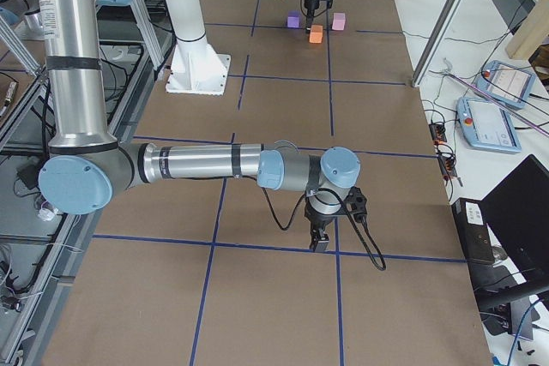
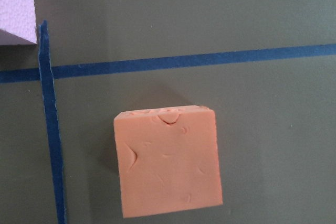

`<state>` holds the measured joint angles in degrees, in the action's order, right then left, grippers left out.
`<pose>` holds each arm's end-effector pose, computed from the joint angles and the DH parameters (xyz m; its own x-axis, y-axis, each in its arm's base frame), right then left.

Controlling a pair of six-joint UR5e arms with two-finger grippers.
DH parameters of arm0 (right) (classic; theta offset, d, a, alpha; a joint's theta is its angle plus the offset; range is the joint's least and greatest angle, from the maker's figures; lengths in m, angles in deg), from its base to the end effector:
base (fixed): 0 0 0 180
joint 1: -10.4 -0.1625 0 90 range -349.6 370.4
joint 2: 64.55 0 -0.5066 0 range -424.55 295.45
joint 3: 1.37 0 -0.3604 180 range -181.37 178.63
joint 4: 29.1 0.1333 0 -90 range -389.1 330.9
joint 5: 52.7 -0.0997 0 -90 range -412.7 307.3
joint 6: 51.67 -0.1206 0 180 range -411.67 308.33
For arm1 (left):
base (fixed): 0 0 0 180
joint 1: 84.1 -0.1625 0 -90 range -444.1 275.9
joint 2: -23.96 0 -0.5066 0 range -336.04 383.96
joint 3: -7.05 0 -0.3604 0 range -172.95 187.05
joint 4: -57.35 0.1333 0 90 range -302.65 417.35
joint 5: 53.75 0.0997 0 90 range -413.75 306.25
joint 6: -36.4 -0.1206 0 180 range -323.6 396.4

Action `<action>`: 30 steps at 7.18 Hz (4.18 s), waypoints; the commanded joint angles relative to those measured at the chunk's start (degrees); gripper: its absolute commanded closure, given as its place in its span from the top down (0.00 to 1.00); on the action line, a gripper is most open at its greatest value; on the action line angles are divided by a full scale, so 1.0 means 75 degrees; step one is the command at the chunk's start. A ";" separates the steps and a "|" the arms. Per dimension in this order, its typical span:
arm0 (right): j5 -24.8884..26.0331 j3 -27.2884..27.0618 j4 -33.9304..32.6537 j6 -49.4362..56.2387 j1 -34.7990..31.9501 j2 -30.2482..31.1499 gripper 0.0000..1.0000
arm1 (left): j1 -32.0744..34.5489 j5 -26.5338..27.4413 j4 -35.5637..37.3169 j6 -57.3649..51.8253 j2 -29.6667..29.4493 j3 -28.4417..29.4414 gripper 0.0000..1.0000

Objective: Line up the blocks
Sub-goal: 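Lift the orange cube with the left gripper, then carry the orange cube with the left gripper toward the pink cube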

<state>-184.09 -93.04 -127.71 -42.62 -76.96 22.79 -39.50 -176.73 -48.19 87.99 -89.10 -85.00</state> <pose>0.0316 -0.4775 0.7390 0.7351 -0.1421 0.6629 0.1636 0.9861 0.0300 0.4269 -0.5160 0.4875 0.6324 0.1083 -0.7670 -0.0719 0.9941 0.0811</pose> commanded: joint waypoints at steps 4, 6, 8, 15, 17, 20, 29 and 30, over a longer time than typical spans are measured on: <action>0.0000 0.0000 0.0000 0.0000 0.0000 -0.0008 1.00 | -0.0016 0.0131 -0.0084 -0.0269 -0.0218 0.0520 1.00; 0.0000 0.0000 0.0000 0.0000 0.0000 0.0004 1.00 | 0.0030 0.0132 -0.0095 -0.0270 -0.0300 0.0602 0.99; 0.0000 0.0000 0.0000 0.0000 0.0000 -0.0008 1.00 | 0.0124 0.0132 -0.0107 -0.0281 -0.0522 0.0906 0.99; 0.0000 0.0000 0.0000 0.0011 0.0000 0.0004 1.00 | 0.0207 0.0132 -0.0095 -0.0234 -0.0628 0.1001 0.54; 0.0000 0.0000 0.0000 0.0011 0.0000 -0.0008 1.00 | 0.0218 0.0132 -0.0095 -0.0199 -0.0629 0.1001 0.21; 0.0000 0.0000 0.0000 0.0011 0.0000 -0.0008 1.00 | 0.0627 0.0015 0.0021 -0.0258 -0.0664 0.0884 0.19; 0.0000 0.0000 0.0000 0.0000 0.0000 -0.0008 1.00 | 0.2222 -0.0220 0.2823 -0.3044 -0.0372 -0.0828 0.20; 0.0000 0.0000 0.0000 0.0000 0.0000 0.0004 1.00 | 0.2211 -0.0220 0.2660 -0.3058 -0.0127 -0.0781 0.20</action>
<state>-184.09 -93.04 -127.71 -42.59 -76.96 22.75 -23.46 -178.38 -27.33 66.76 -91.86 -91.38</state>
